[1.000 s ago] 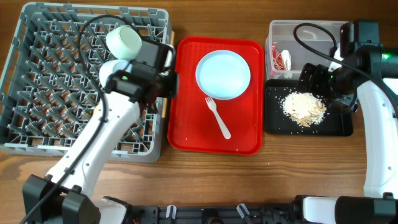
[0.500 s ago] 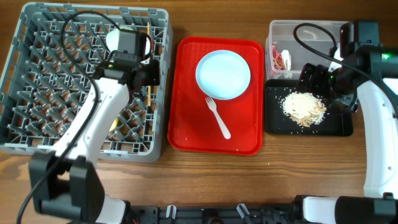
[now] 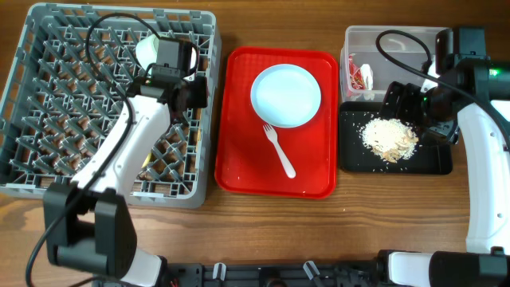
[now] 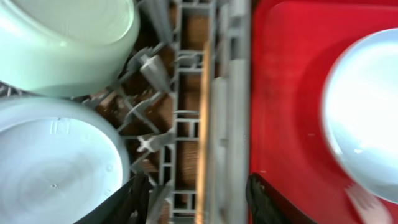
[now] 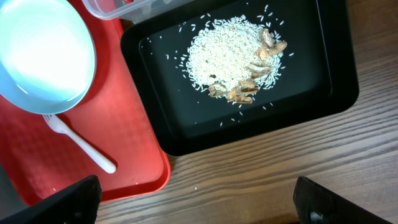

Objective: Sort waste into correct bins and load items into the dishwasher rack
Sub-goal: 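Return the left gripper to the tray and grasp the white fork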

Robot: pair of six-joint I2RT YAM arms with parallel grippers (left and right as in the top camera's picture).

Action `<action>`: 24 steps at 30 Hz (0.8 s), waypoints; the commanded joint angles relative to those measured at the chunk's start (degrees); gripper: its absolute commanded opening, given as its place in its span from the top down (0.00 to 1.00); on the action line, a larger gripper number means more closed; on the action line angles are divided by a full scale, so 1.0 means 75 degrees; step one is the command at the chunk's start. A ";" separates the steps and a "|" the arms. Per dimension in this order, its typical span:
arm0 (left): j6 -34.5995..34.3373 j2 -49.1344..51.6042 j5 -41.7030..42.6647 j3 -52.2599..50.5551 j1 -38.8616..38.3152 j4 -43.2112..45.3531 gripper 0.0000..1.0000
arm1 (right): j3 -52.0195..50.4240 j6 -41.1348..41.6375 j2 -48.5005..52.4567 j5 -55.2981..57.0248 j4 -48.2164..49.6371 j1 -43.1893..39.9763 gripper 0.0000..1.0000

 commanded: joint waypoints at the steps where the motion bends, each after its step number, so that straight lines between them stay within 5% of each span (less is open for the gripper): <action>1: -0.0664 -0.0699 0.0717 0.0160 -0.0592 -0.0009 0.48 | 0.0055 -0.0099 -0.0050 0.0131 -0.0006 -0.0009 0.00; 3: -0.1676 -0.0691 0.0976 0.0157 -0.1061 -0.0178 0.39 | 0.0055 -0.0099 -0.0050 0.0128 -0.0003 -0.0009 0.00; 9: -0.3471 -0.0154 0.0962 0.0157 -0.2282 -0.0370 0.41 | 0.0055 -0.0099 -0.0050 0.0131 -0.0006 -0.0009 0.00; 24: -0.4371 0.2057 0.0321 0.0157 -0.3640 0.0259 0.45 | 0.0055 -0.0099 -0.0050 0.0128 0.0000 -0.0009 0.00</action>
